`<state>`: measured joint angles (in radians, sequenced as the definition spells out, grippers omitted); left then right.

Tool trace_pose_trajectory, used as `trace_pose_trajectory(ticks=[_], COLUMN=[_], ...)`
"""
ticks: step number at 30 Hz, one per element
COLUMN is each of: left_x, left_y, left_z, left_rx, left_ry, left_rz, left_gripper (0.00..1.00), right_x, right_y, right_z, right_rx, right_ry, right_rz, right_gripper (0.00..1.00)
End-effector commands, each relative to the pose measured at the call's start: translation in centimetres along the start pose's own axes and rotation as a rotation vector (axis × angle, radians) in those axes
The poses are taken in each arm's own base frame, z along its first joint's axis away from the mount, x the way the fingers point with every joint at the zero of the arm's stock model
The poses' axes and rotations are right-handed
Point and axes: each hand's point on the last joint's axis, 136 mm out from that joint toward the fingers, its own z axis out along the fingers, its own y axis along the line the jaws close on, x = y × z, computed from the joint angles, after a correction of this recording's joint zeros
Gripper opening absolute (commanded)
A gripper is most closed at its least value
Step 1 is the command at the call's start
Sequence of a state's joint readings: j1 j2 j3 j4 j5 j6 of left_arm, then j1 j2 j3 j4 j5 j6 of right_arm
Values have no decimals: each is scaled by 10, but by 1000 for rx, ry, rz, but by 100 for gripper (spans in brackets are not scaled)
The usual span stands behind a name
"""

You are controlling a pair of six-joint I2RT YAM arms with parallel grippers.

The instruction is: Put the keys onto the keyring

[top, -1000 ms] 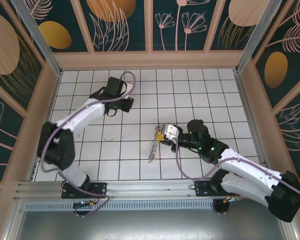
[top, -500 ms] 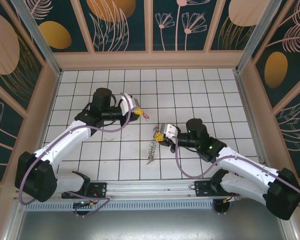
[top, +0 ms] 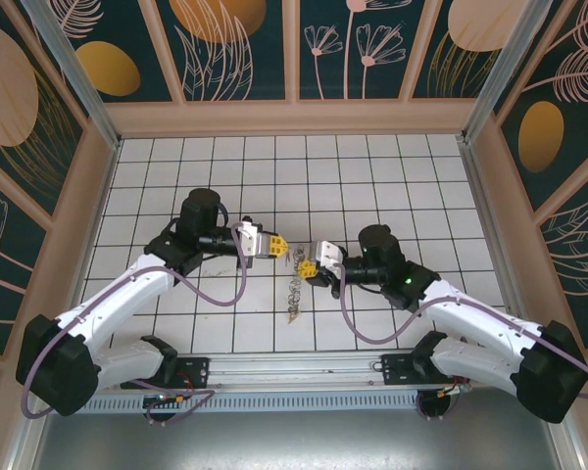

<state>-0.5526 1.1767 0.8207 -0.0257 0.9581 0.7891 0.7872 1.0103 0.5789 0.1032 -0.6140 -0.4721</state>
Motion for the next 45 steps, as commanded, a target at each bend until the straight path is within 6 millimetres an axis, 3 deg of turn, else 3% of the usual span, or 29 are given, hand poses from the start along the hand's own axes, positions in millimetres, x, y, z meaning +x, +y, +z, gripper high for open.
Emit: trace_pose_trajectory(ticks=[1, 9, 20, 45], left_x=[-5, -7, 10, 9], left_y=[-13, -38, -59, -66], left_z=[4, 3, 11, 16], left_rx=[52, 154, 198, 230], left_ry=[-30, -62, 6, 10], left_rz=[82, 138, 143, 200], left_gripper=[0, 0, 0, 0], right_x=[-22, -21, -21, -19], right_y=[6, 14, 20, 19], right_z=[1, 6, 5, 11], right_rx=[-62, -137, -160, -206], right_ry=[-49, -31, -19, 3], right_rz=[-50, -52, -120, -102], right_gripper=[0, 0, 0, 0])
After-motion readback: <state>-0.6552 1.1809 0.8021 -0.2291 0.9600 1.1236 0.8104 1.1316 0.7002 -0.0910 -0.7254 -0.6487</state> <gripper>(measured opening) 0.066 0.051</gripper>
